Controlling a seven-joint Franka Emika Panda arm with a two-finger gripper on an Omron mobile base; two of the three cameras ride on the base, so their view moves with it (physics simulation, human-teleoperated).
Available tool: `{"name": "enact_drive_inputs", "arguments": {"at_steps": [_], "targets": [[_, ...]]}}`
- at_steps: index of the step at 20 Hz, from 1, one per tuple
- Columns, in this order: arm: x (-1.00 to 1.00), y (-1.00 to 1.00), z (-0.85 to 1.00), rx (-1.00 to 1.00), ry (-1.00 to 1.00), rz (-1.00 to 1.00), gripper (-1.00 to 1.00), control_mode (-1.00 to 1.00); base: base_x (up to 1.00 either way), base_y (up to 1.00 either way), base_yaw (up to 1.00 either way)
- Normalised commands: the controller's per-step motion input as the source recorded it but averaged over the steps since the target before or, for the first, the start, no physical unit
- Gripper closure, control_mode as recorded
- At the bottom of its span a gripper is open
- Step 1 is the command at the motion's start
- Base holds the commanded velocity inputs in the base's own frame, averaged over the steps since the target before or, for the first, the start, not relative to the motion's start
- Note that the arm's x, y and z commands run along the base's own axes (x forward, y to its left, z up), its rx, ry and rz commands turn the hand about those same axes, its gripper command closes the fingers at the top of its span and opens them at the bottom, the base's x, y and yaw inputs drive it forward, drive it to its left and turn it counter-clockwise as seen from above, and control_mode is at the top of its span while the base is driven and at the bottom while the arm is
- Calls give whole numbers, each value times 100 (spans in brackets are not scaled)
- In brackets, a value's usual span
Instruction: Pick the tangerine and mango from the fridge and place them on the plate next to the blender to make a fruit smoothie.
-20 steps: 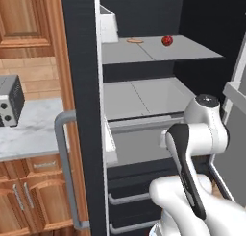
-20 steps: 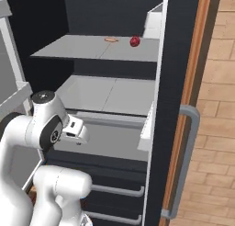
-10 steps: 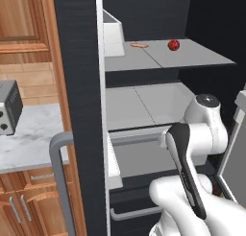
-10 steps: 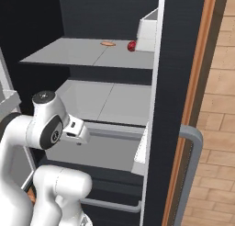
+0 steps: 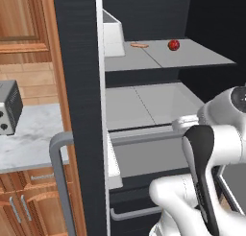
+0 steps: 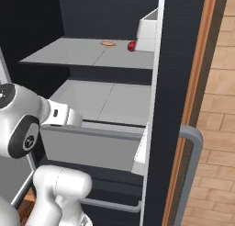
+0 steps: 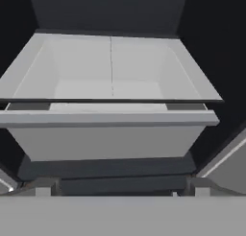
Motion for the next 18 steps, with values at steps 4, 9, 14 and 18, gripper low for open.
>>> {"name": "enact_drive_inputs", "arguments": {"at_steps": [4, 9, 14, 18], "targets": [[-58, -1, 100, -10, -52, 0, -100, -100, 0, 0, 0], [-26, -7, 100, -2, -36, 0, -100, -100, 0, 0, 0], [2, -31, 100, 4, -3, 1, -100, -100, 0, 0, 0], [1, -45, 32, 14, 23, 14, -100, -100, 0, 0, 0]]}}
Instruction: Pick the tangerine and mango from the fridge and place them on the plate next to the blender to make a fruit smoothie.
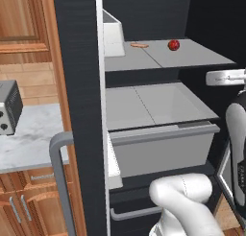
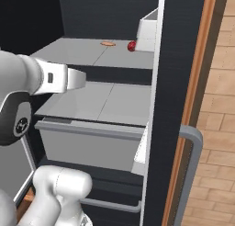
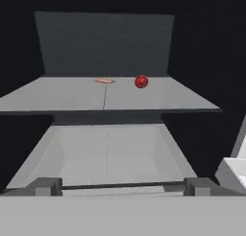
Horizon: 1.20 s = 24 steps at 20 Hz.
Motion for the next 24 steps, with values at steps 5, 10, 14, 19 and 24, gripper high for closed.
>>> {"name": "enact_drive_inputs", "arguments": {"at_steps": [5, 10, 14, 19, 24], "targets": [[22, -3, 0, 0, 2, 0, -100, -100, 0, 0, 0], [78, -6, -2, 0, 0, 0, -100, -100, 0, 0, 0], [96, -15, -9, 0, 0, 0, -100, -100, 0, 0, 0], [86, -42, -36, 0, 0, -7, -100, -100, 0, 0, 0], [72, -6, -14, 0, 1, -6, -100, -100, 0, 0, 0]]}}
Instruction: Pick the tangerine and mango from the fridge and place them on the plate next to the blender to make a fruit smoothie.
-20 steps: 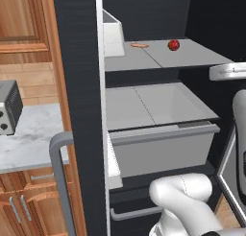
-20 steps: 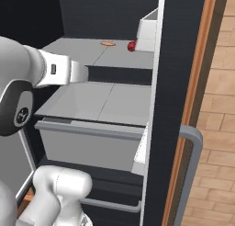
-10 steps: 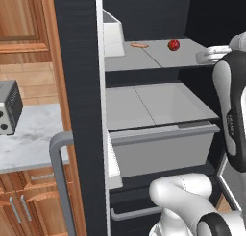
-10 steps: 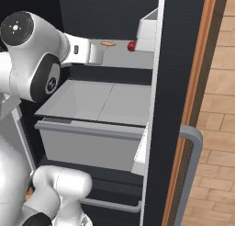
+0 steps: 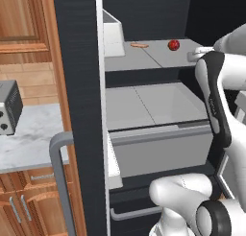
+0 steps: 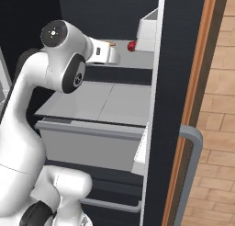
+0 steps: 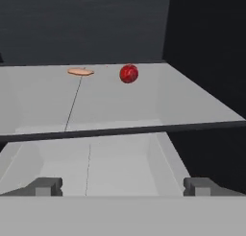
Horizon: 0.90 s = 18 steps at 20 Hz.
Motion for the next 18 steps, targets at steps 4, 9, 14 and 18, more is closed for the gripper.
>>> {"name": "enact_drive_inputs", "arguments": {"at_steps": [4, 9, 14, 18], "targets": [[84, -3, 0, 0, 6, -2, -100, -100, 0, 0, 0], [70, -23, 0, 1, 11, 0, -100, -100, 0, 0, 0], [71, -33, 0, 1, 11, 0, -100, -100, 0, 0, 0], [24, -3, -6, 1, 6, -1, -100, -100, 0, 0, 0]]}}
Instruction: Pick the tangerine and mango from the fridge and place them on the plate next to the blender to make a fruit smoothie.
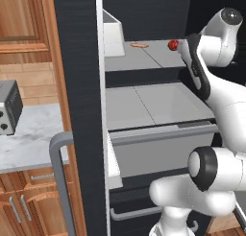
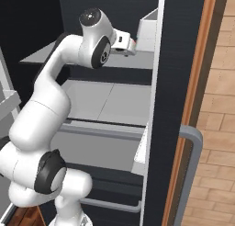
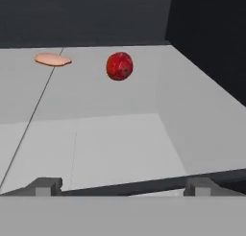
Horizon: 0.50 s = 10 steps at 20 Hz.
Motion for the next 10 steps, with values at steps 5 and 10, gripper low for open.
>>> {"name": "enact_drive_inputs", "arguments": {"at_steps": [5, 10], "targets": [[60, 0, -20, 0, 1, -4, -100, -100, 0, 0, 0], [58, 0, -10, 0, 2, -4, -100, -100, 0, 0, 0]]}}
